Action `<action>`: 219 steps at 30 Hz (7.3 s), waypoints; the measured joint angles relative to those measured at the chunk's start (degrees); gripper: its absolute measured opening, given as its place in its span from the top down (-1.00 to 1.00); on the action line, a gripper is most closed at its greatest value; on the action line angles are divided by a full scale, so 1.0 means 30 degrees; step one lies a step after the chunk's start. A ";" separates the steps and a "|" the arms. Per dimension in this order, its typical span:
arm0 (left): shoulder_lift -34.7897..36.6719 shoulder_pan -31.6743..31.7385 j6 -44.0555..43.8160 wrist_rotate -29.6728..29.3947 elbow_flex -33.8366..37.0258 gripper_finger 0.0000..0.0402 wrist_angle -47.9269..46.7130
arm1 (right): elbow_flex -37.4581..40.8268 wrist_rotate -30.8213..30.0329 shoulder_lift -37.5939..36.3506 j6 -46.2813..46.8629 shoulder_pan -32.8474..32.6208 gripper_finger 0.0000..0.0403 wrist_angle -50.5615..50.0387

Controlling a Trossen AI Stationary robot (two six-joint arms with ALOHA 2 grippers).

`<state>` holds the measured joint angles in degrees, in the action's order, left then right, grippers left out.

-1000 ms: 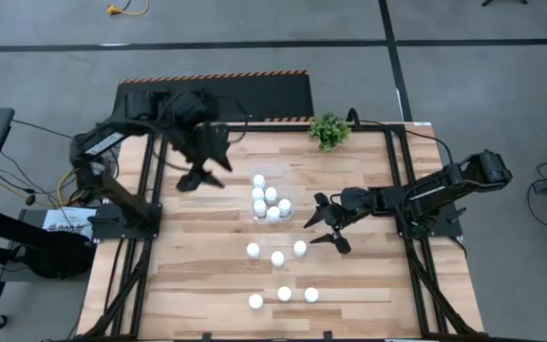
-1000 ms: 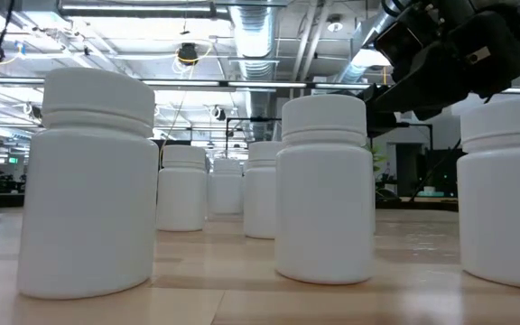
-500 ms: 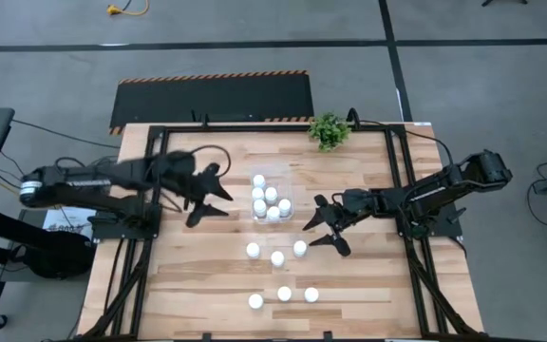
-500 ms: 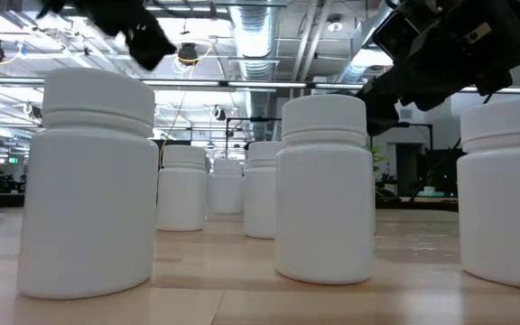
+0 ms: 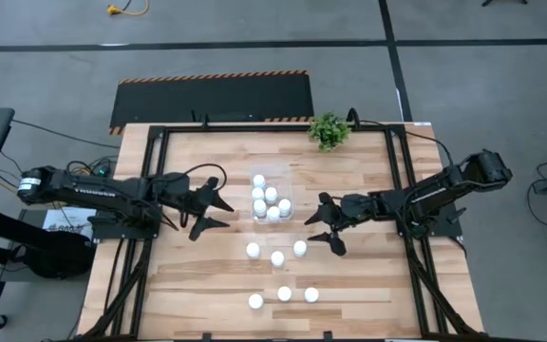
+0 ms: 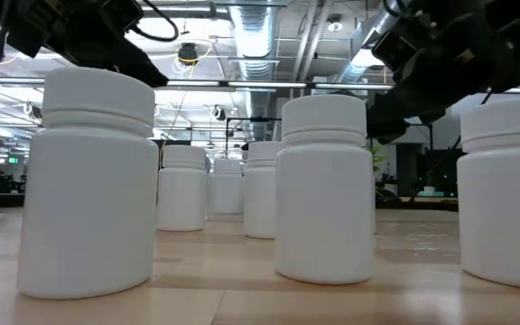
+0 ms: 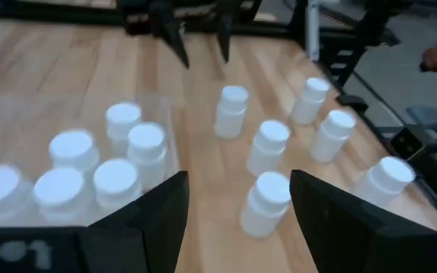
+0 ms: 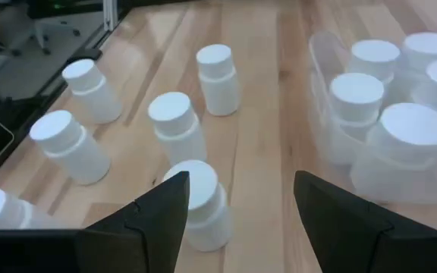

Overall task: Pick and place pill bottles into a basket
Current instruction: Put the pill bottles into the container

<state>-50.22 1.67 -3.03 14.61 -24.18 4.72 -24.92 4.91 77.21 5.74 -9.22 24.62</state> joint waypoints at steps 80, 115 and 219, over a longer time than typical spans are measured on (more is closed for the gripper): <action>-0.0015 -0.0779 -0.0107 -0.0145 -0.0008 -0.08 -0.0367 | -1.4348 0.1718 0.5671 -0.6958 0.6845 0.27 -1.3785; -0.0015 -0.0790 -0.0165 -0.0043 -0.0008 -0.08 -0.0455 | -1.4266 0.2807 0.7387 -0.7582 0.8811 0.27 -1.3157; -1.0819 -0.4393 0.4782 -0.2476 -0.2689 -0.18 0.3960 | -0.6604 -0.0175 -0.4007 0.0794 0.4695 -0.22 -1.8462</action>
<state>-82.67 -11.51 11.31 7.18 -32.25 16.60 -44.73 4.38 65.19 8.12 4.86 -30.76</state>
